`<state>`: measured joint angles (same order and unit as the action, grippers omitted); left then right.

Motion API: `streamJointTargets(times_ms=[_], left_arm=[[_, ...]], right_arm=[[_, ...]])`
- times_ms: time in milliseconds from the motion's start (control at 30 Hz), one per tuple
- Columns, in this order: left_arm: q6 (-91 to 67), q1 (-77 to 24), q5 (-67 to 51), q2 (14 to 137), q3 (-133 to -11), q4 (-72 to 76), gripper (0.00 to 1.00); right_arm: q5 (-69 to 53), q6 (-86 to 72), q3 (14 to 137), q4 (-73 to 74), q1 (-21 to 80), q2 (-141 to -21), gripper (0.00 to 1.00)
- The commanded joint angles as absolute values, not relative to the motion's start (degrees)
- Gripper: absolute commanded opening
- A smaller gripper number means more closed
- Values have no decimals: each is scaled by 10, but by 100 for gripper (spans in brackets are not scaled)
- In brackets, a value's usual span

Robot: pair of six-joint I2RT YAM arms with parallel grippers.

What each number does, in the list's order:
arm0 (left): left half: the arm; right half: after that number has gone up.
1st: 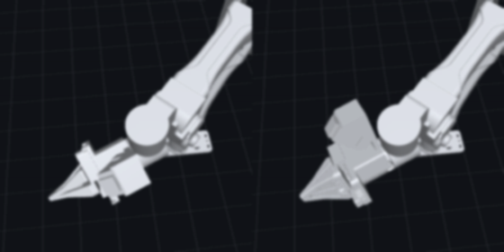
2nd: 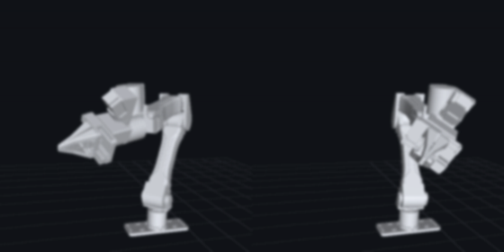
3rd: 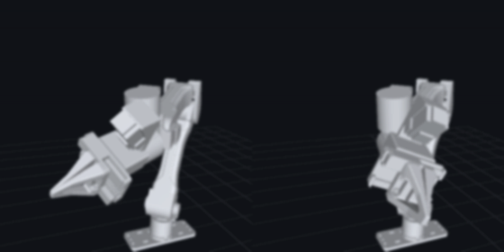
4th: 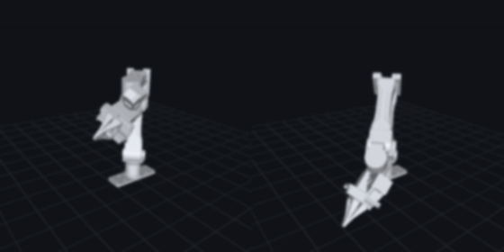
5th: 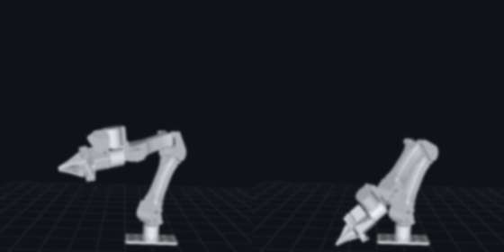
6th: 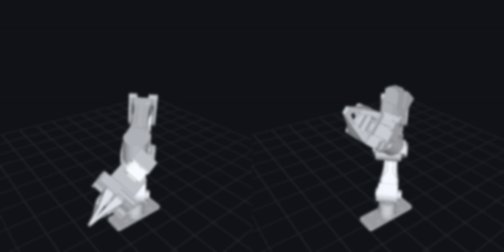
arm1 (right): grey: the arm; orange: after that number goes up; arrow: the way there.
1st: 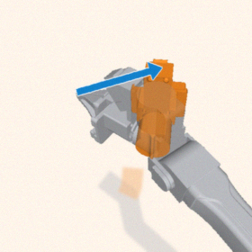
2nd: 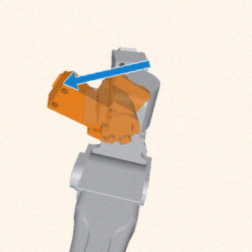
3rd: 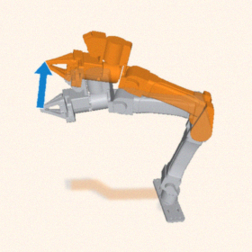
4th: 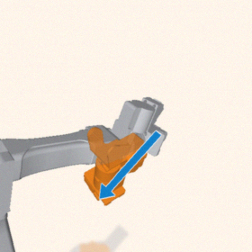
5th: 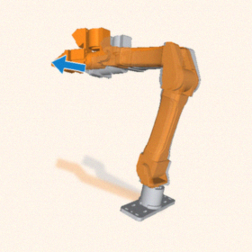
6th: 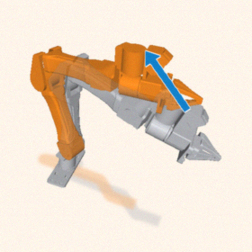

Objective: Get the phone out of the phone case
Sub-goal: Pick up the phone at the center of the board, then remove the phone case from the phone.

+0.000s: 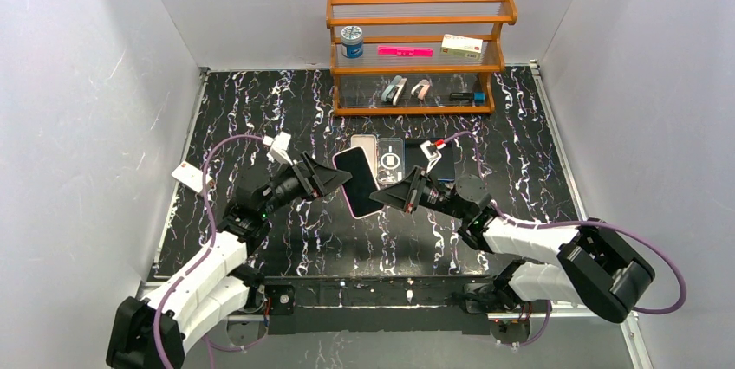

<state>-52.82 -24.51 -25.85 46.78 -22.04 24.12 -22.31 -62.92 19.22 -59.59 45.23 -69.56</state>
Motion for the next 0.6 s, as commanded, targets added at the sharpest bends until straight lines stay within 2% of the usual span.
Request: streamJointTargets(times_ms=[0, 333, 400, 567], left_arm=[[-592, -247, -323, 482, -215, 344, 91], [-631, -289, -335, 516, -220, 406, 79], [-633, -302, -333, 524, -220, 417, 74], [-633, -315, -328, 530, -222, 428, 52]], right_arm=[[-259, -641, 203, -688, 451, -679, 1], [-291, -667, 213, -742, 451, -708, 1], [-296, -667, 217, -741, 451, -710, 1], [-288, -664, 215, -738, 451, -710, 1]])
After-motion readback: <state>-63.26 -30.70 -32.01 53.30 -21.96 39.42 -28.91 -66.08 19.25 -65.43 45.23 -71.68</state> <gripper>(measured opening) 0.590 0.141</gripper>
